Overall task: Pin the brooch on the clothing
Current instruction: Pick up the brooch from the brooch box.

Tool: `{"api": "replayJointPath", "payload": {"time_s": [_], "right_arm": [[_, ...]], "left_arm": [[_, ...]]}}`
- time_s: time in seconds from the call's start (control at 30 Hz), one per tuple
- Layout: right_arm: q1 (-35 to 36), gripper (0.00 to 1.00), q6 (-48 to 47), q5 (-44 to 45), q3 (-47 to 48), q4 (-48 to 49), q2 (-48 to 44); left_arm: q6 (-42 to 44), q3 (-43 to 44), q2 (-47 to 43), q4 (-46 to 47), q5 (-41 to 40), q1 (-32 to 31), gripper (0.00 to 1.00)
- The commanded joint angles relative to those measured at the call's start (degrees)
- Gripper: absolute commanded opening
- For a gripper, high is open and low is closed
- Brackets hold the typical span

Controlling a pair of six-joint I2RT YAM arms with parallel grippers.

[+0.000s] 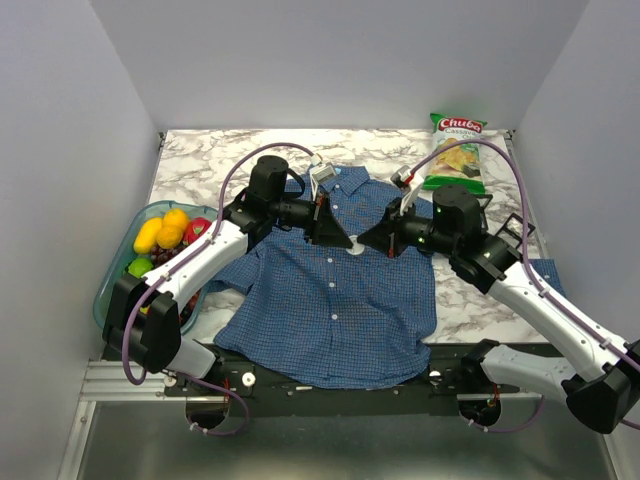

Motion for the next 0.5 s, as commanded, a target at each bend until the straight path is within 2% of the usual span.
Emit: {"api": "replayJointPath", "payload": {"time_s": [0.0, 0.13, 0.23, 0.3, 0.47], "right_arm": [[0.0, 0.01, -0.1, 1.2, -1.8, -1.1, -1.2], [0.0, 0.01, -0.1, 2.2, -2.0, -1.3, -2.3], [0.0, 0.01, -0.3, 2.2, -1.9, -1.6, -2.5], [0.0, 0.01, -0.3, 2.2, -1.8, -1.7, -2.5], [0.0, 0.01, -0.3, 2.2, -1.4, -1.7, -2.4]], "left_arm": [[-1.1, -0.1, -0.9, 3.7, 2.2, -0.4, 0.23], [-1.2, -0.1, -0.7, 3.8, 2.1, -0.2, 0.35], [-1.4, -0.1, -0.6, 3.8, 2.1, -0.1, 0.39], [-1.3, -0.1, -0.6, 3.8, 2.2, 0.0, 0.39], [-1.5, -0.2, -0.2, 3.8, 2.2, 0.0, 0.29]]}}
